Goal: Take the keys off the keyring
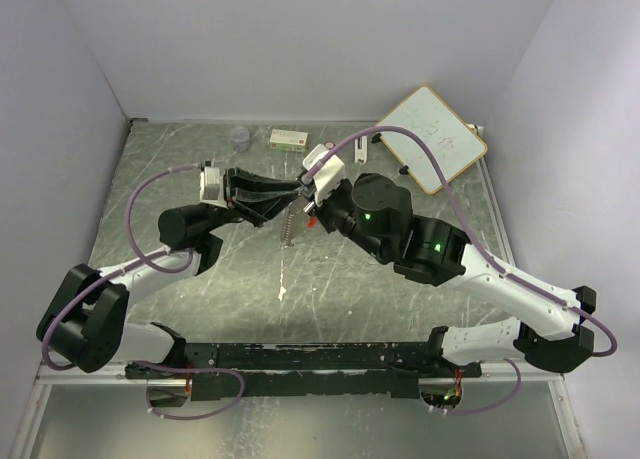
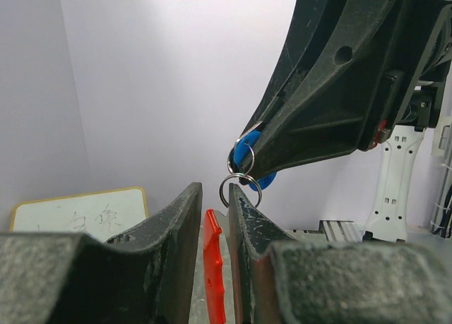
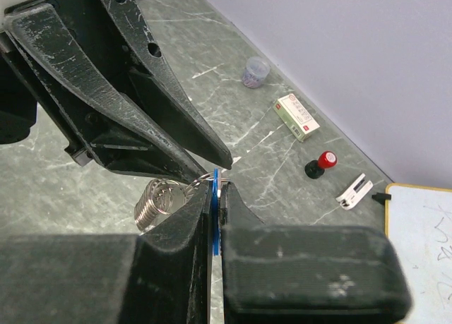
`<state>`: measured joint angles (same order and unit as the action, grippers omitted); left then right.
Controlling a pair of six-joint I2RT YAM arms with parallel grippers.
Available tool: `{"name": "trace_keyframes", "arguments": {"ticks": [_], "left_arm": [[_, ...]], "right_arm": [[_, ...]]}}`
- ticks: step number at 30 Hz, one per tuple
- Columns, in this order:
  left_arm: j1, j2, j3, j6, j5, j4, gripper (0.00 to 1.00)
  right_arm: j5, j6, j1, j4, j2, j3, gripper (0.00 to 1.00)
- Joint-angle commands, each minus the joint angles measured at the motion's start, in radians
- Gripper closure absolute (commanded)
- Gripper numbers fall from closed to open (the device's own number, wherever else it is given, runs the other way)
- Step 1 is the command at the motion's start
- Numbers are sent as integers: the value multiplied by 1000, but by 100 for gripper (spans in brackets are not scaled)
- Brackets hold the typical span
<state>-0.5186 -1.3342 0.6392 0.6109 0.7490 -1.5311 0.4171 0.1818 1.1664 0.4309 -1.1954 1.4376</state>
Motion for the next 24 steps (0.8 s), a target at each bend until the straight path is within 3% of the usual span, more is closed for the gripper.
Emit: {"name": "trace_keyframes", "arguments": {"ticks": [1, 24], "left_arm": [[4, -13, 37, 30, 29, -277, 67], [3, -3, 54, 73, 94, -278, 67]], "right_arm": [[-8, 8, 4, -38, 16, 1, 100], [-38, 24, 3, -92, -8, -6, 100]]}}
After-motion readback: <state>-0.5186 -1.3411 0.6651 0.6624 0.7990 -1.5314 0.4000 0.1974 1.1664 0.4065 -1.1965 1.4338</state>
